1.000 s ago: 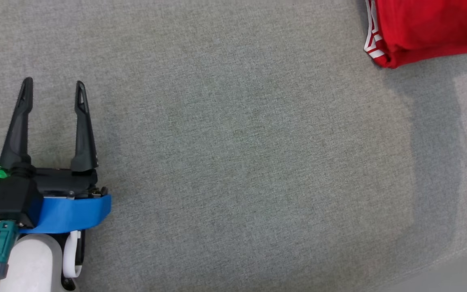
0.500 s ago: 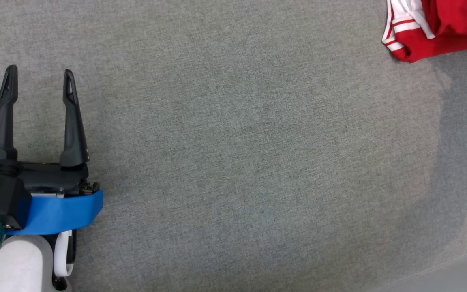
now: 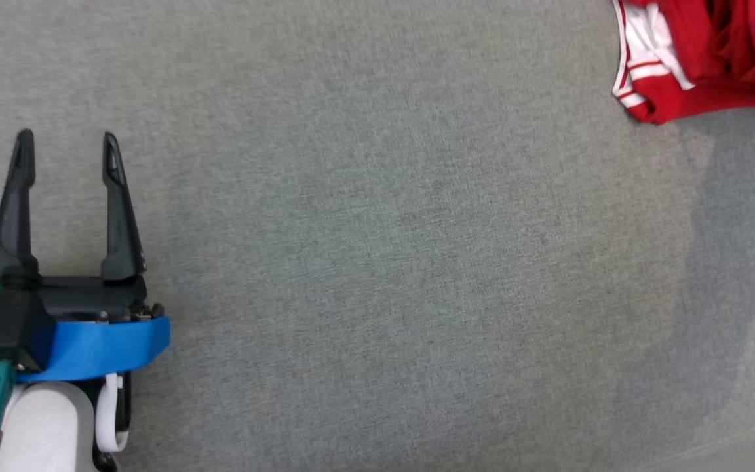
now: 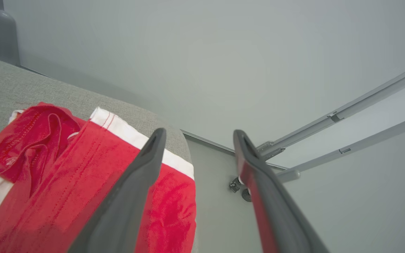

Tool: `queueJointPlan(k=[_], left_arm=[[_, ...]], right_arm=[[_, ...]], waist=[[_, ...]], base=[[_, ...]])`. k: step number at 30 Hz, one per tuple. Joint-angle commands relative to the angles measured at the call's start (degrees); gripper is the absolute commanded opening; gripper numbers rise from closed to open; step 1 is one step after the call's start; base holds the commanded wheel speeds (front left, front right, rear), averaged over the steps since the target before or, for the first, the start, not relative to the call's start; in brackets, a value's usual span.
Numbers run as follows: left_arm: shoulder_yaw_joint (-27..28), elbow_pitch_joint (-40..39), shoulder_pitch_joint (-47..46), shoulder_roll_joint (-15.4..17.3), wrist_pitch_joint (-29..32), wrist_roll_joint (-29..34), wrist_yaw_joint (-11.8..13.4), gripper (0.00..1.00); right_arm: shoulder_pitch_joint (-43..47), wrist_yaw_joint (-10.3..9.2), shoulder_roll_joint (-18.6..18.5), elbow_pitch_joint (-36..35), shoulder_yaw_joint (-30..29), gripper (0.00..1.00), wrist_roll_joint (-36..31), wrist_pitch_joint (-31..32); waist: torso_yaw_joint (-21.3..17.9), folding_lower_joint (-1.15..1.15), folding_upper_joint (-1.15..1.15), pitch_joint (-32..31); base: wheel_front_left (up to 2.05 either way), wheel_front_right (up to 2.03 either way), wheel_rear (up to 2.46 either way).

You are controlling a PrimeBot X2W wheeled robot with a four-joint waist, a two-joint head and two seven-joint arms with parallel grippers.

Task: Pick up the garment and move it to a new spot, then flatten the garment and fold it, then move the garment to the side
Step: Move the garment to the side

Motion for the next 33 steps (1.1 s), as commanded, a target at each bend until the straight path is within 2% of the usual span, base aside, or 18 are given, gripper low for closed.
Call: queueJointPlan(k=[1,6,7,10,19,33], left_arm=[[0.0,0.9,1.0,-0.5,-0.9,-0.6,0.3,1.0],[0.2,3.5,2.6,-1.4,-2.5,-1.8,0.6,1.0],[0.3,4.7,3.6,-1.9,-3.1,-2.6,0.9,1.0],[0.3,6.0,4.6,-2.4,-3.8,-3.2,1.0,1.0],[1.0,10.4,10.2,-3.5,-5.2,-5.8,1.2,1.0],[-0.2,16.5,12.9,-4.1,-6.0,-7.5,0.1,1.0]], right_arm=[[0.0,-0.01,0.8,0.3,-1.5,1.0,0.2,-0.4],[2.9,-0.01,1.5,-5.7,-5.6,1.0,-0.3,-0.5],[5.3,-0.01,1.9,-9.5,-8.1,1.0,-0.8,-0.5],[8.3,-0.01,2.6,-13.6,-11.2,1.0,-1.3,-0.5],[27.5,0.0,9.6,-30.7,-22.6,1.0,-5.5,-0.5],[55.9,0.0,20.2,-45.9,-35.9,1.0,-9.7,-0.4]], waist=[[0.2,0.0,0.0,-1.8],[1.3,0.0,0.0,-5.7],[1.9,0.0,0.0,-7.7],[2.5,0.0,0.0,-10.0],[5.2,0.0,0.0,-18.5],[9.5,0.0,0.0,-25.7]], base=[[0.0,0.0,0.0],[0.0,0.0,0.0],[0.0,0.0,0.0],[0.0,0.0,0.0],[0.0,0.0,0.0],[0.0,0.0,0.0]])
